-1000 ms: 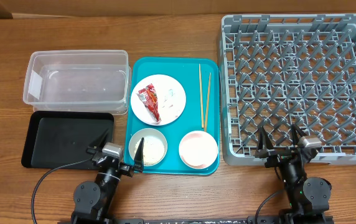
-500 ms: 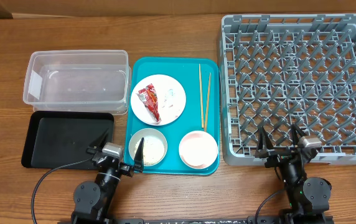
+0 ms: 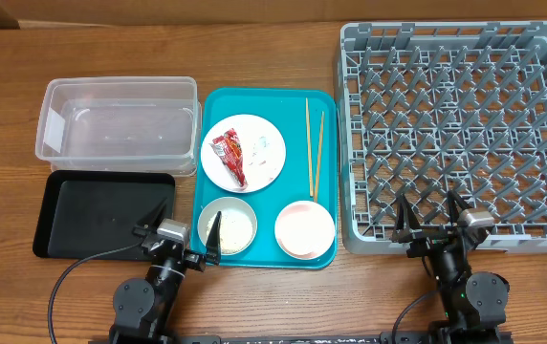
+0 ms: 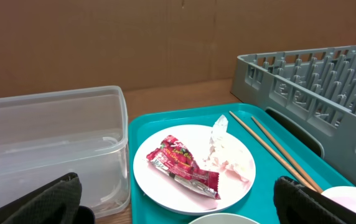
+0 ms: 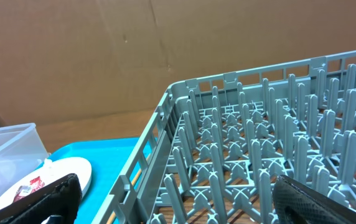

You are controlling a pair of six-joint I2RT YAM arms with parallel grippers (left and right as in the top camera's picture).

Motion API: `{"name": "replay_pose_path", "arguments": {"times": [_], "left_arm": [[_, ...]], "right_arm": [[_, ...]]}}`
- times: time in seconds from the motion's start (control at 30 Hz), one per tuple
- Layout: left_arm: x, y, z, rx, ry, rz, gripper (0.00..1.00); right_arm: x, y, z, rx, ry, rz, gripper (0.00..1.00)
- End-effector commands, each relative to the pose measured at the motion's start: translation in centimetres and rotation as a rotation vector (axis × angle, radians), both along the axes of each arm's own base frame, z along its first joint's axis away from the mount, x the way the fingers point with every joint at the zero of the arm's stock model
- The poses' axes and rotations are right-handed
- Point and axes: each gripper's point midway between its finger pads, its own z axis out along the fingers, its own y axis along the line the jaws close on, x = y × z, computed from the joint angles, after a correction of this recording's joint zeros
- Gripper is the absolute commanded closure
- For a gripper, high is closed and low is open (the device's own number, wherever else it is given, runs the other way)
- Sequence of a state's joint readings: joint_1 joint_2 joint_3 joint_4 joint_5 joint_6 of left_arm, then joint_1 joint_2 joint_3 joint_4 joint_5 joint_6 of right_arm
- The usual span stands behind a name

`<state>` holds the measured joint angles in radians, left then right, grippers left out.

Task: Sort waste into correct bins and load items into the dishwasher

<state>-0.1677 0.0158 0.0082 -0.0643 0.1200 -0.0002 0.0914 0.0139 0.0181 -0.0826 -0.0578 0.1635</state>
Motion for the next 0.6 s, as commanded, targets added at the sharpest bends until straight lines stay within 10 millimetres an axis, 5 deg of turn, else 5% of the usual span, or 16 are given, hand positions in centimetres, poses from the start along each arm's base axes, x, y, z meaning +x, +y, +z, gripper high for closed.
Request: {"name": "replay_pose_path", "arguments": {"times": [0.0, 0.3, 0.57], "left_arm": [[0.0, 0.0, -0.1, 0.0, 0.001, 0.001, 0.0], [-0.1, -0.5, 1.3, -0.015, -0.054, -0.033, 0.0], [-1.5, -1.0, 9.2, -0.139, -0.257, -0.082, 0.0]], "right_arm": [[0.0, 0.1, -0.1, -0.003, -0.008, 0.01, 0.0], [-0.3, 1.4, 0.1, 0.001, -0.015, 0.085, 0.0], [-1.8, 2.8, 4.1, 0.139, 0.014, 0.171, 0.0]]}}
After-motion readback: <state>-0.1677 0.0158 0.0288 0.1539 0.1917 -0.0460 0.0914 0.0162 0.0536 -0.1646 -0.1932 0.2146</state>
